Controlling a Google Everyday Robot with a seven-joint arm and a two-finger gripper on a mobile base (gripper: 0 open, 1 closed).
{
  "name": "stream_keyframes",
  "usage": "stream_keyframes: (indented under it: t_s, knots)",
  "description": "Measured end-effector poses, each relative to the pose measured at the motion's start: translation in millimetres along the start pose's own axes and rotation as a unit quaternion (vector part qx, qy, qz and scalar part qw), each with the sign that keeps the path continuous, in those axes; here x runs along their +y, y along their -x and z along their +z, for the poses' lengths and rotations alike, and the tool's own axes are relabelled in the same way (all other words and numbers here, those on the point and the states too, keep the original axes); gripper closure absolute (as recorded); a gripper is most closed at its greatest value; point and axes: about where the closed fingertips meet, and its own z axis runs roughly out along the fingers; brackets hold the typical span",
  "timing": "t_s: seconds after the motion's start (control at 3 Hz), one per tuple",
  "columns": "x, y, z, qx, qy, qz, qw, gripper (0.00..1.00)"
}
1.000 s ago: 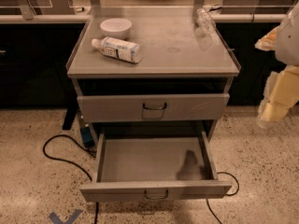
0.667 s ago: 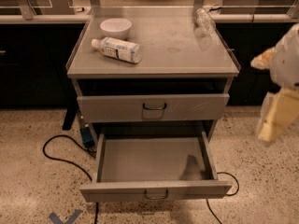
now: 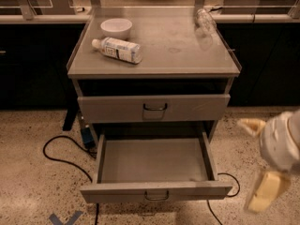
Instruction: Close middle drawer
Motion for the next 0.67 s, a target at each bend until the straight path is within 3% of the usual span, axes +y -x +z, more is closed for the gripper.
stream_keyframes:
  t_s: [0.33,0.67]
  knots:
    - [54,-20,56,-0.012,0.027,-0.006,0.9996,0.0]
    - [92,-35,83,-0.002,0.062,0.004,0.9981,0.0]
